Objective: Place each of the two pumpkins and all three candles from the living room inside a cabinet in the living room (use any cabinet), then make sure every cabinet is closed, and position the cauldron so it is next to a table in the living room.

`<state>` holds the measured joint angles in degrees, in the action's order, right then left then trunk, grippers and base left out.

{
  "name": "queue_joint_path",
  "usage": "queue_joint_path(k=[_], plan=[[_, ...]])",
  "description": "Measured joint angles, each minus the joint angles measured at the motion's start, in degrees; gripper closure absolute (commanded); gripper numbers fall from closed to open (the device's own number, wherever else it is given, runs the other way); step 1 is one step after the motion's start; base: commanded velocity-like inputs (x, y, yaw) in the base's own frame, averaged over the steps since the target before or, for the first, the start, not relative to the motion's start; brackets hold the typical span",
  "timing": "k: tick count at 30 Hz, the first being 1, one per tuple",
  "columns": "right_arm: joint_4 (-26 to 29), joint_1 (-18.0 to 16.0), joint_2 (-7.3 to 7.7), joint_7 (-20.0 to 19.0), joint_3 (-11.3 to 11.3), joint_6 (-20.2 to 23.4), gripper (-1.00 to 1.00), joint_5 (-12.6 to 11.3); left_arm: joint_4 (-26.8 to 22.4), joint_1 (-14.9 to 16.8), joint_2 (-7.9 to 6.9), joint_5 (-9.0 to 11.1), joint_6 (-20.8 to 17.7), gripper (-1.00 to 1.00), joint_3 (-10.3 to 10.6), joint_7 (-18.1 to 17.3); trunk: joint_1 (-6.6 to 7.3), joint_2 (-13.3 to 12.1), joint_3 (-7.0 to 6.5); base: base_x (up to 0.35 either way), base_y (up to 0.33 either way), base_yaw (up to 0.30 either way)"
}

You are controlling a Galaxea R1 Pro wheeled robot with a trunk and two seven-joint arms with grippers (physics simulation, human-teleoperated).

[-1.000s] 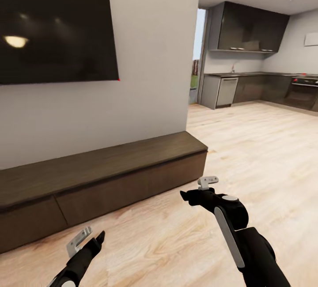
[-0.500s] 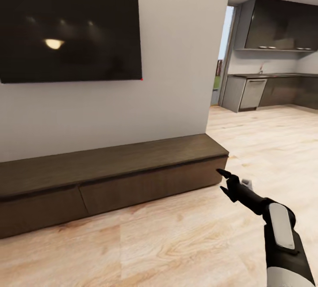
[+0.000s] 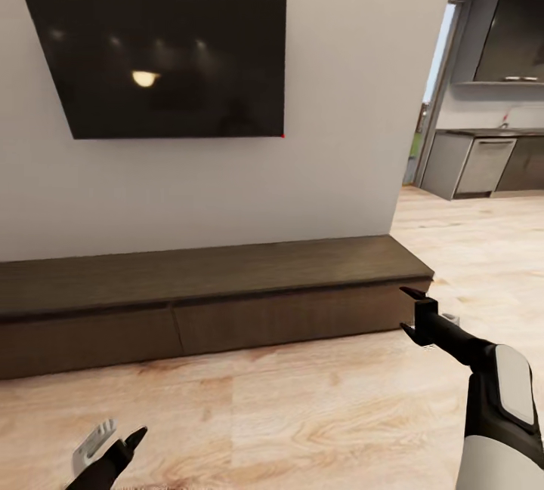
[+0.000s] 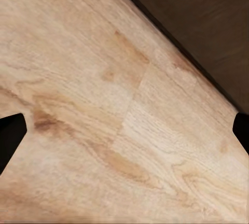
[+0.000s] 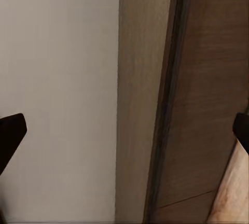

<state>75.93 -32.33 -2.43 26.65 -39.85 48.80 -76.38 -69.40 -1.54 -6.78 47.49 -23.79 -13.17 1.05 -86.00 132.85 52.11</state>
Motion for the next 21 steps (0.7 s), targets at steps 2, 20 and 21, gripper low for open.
queue_joint_path(k=[2, 20, 21], plan=[[-0.07, 0.04, -0.28, -0.09, 0.22, -0.45, -1.00, -0.07, 0.52, 0.24, 0.10, -0.11, 0.19, -1.00, 1.44, -0.20, 0.00, 0.00, 0.00, 0.000, -0.003, 0.300], [-15.27, -0.39, 0.28, -7.89, 2.01, -9.60, -1.00, -0.01, 0.72, -0.37, -0.35, -0.45, 0.77, -1.00, 2.79, -0.03, 0.02, 0.00, -0.01, 0.190, -0.204, 0.085], [-15.32, -0.39, 0.26, -8.08, 2.16, -9.65, -1.00, 0.00, 0.71, -0.39, -0.36, -0.45, 0.77, -1.00, 2.79, -0.03, 0.02, 0.00, -0.01, 0.232, -0.256, 0.001]])
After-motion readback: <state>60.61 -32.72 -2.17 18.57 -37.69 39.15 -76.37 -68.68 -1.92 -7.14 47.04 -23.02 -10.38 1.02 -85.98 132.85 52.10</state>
